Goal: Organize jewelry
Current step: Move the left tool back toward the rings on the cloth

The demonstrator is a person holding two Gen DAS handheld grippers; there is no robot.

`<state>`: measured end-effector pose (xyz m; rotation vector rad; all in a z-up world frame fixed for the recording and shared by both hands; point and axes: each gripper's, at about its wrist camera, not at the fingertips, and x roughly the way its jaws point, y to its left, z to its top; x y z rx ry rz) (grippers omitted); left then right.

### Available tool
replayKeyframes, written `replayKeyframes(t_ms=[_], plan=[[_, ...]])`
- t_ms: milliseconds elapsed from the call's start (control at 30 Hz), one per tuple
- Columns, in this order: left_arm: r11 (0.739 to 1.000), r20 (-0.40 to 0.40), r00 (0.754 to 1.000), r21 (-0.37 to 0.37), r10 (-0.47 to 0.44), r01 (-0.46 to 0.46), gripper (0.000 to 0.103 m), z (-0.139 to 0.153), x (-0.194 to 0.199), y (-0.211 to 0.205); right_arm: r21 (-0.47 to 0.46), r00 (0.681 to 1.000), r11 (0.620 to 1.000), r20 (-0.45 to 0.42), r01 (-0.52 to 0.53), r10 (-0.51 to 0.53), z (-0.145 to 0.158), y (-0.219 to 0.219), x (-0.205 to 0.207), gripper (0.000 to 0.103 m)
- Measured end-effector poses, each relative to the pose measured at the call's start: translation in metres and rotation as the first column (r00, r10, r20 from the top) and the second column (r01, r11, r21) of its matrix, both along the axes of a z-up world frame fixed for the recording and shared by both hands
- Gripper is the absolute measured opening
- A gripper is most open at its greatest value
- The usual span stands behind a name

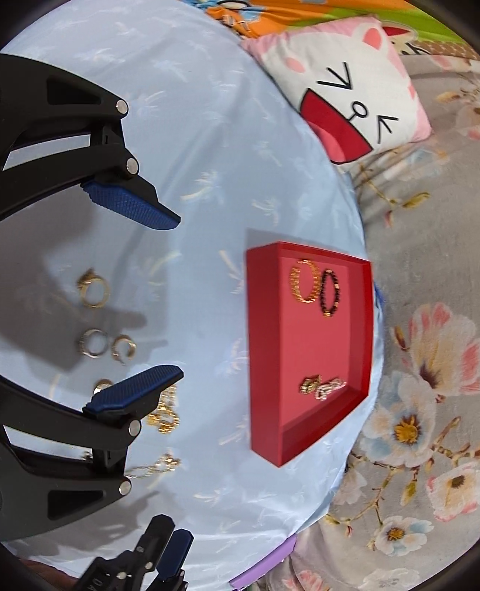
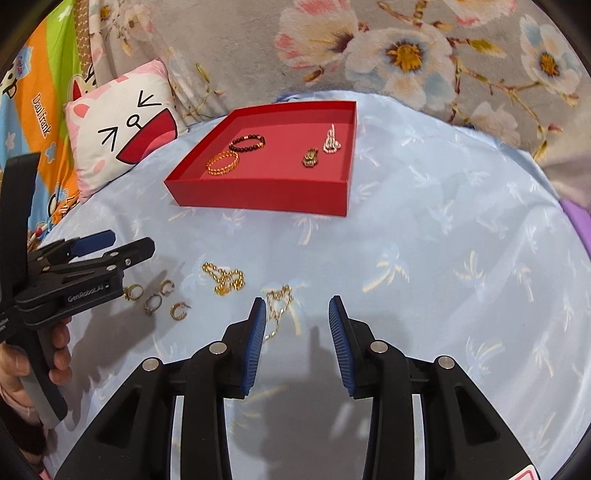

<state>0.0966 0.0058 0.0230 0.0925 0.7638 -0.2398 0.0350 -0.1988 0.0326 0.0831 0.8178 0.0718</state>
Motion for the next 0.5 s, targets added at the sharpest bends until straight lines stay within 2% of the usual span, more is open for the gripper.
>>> replayKeyframes(t_ms=[133, 267, 500], plan=[[0.999, -0.033, 0.999, -0.045, -0.014, 0.012, 0.076, -0.010, -0.013, 0.008, 0.029, 1.000, 1.000, -0.027, 0.003, -0.002, -0.012, 0.000, -0.002, 0.035], [0.997, -0.033, 0.999, -0.082, -0.008, 0.006, 0.076, -0.016, -0.025, 0.016, 0.034, 0.999, 0.999, -0.045, -0.009, 0.011, -0.022, 0.004, -0.002, 0.035], [0.999, 0.016, 1.000, -0.039, -0.005, 0.006, 0.081, -0.017, -0.037, 0.026, 0.016, 0.997, 0.999, -0.051, -0.049, 0.050, -0.028, 0.019, -0.004, 0.035]])
